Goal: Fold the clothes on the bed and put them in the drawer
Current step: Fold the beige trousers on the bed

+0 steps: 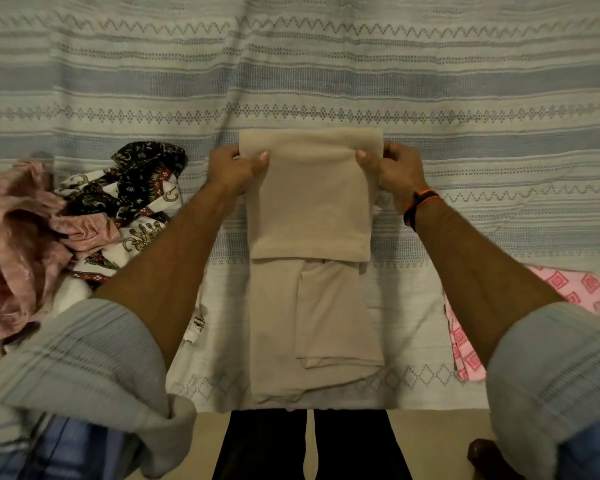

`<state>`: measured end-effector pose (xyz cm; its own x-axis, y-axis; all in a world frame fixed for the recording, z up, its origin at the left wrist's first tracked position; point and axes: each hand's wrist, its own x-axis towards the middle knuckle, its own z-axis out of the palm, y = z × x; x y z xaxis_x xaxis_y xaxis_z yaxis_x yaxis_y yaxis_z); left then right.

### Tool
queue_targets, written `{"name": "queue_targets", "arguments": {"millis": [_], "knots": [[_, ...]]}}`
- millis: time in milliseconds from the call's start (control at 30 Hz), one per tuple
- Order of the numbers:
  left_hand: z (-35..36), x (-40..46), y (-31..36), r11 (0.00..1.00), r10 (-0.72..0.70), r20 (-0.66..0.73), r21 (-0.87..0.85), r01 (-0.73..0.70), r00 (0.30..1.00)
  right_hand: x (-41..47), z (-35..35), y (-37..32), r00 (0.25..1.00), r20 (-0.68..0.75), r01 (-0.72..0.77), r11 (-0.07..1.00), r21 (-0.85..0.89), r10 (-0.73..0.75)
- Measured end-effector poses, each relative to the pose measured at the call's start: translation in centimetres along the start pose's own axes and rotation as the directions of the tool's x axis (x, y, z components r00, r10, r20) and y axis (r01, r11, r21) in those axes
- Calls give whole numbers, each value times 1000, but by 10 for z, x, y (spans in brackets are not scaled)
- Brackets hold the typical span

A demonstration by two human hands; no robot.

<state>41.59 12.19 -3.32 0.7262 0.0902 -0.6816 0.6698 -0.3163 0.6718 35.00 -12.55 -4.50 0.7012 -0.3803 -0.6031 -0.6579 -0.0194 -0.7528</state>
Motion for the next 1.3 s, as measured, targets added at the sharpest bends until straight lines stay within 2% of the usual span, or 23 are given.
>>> {"name": "queue_targets", "arguments": {"millis": [133, 300, 433, 600, 700, 800, 1000, 1100, 1300], "knots": [[-8, -3, 49, 991, 123, -42, -52, -126, 991, 6, -5, -50, 990, -32, 139, 990, 27, -138], [-18, -13, 96, 969, 233, -63, -70, -237, 970, 8, -15, -97, 972, -69, 227, 973, 45, -224], [-29, -31, 97, 953, 297, -40, -53, -299, 954, -10, -21, -99, 961, -77, 268, 963, 5, -267], [-40, -62, 62, 931, 353, -2, 97, -352, 935, -46, -30, -68, 955, -31, 290, 951, -105, -294], [-44, -81, 22, 859, 445, 84, 241, -451, 892, -71, -34, -37, 946, 10, 318, 923, -218, -324], [-45, -100, -22, 795, 472, 135, 363, -487, 871, -98, -35, -4, 934, 66, 351, 875, -332, -350], [-49, -131, -89, 531, 524, 361, 569, -628, 771, -138, -36, 61, 917, 205, 398, 738, -545, -343], [-47, -140, -111, 419, 435, 459, 659, -625, 775, -151, -34, 83, 909, 295, 417, 625, -660, -295], [-41, -153, -139, 258, 212, 529, 781, -569, 822, -170, -30, 112, 879, 418, 477, 463, -747, -232]]}}
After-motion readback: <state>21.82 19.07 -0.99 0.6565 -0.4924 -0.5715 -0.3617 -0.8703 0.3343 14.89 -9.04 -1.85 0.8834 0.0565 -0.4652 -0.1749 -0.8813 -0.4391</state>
